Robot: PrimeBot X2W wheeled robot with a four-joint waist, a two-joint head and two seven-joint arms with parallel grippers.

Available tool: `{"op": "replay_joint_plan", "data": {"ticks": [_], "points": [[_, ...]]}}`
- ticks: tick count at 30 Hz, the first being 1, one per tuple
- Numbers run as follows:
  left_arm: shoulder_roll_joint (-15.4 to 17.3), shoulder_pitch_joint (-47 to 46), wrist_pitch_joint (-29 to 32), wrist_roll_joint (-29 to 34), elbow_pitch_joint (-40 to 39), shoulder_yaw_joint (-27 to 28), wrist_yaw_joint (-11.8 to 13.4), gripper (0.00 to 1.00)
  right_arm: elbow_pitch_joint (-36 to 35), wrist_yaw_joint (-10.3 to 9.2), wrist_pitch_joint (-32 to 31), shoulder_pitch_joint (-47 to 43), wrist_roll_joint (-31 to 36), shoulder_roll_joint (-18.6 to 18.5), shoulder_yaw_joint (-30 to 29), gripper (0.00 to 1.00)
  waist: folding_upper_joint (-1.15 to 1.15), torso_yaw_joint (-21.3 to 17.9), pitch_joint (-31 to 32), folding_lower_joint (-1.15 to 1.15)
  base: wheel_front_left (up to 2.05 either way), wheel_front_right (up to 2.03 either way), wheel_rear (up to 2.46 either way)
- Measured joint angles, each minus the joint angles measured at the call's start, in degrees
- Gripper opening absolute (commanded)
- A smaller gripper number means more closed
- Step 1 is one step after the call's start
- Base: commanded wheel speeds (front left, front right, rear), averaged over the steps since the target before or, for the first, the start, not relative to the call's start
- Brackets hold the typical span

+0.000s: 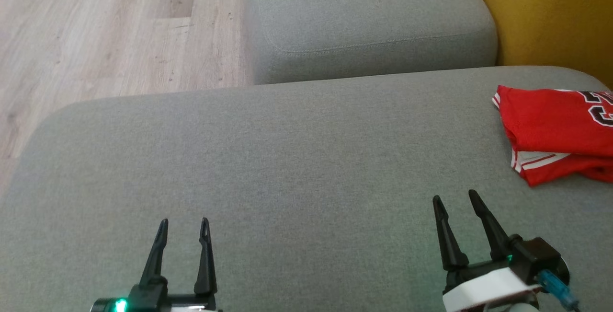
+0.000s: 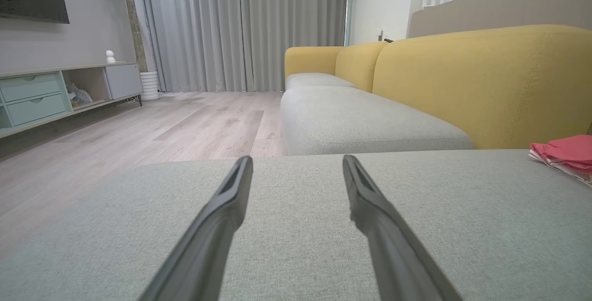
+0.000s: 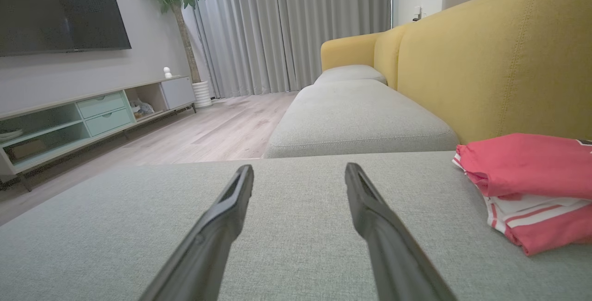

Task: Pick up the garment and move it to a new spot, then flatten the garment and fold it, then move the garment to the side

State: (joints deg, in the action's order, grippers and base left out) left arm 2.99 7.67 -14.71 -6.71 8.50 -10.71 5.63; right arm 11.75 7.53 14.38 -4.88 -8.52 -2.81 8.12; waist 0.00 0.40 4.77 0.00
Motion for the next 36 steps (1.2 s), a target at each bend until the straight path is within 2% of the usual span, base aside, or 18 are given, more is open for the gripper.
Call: {"op": "replay_joint_plan", "data": {"ticks": [2,3,10,36], "points": [[0.0,0.01,0.0,0.21,0.03,-0.03,-0.01,1.0,0.04,0.0,0.0,0.0,-0.01,0.01,0.08,1.0,0.0,-0.18,0.03,0.0,0.0,0.0,0.0],[0.0,0.03,0.01,0.21,0.11,-0.05,-0.01,0.0,0.12,0.0,0.0,0.0,-0.09,0.01,0.14,0.0,0.0,-0.29,0.04,0.0,0.0,0.0,0.0],[-0.01,2.63,0.48,-1.27,4.64,-0.29,-0.14,0.0,4.78,0.0,-0.29,-3.27,-1.35,0.01,0.38,0.0,0.0,-0.34,-0.09,0.0,0.0,0.0,0.0],[0.29,0.43,3.74,-19.26,5.19,1.41,-2.69,0.0,4.69,0.0,-3.57,-1.39,-18.98,-0.12,-1.51,0.0,0.0,-0.34,-1.08,0.0,0.0,0.0,0.0]]}}
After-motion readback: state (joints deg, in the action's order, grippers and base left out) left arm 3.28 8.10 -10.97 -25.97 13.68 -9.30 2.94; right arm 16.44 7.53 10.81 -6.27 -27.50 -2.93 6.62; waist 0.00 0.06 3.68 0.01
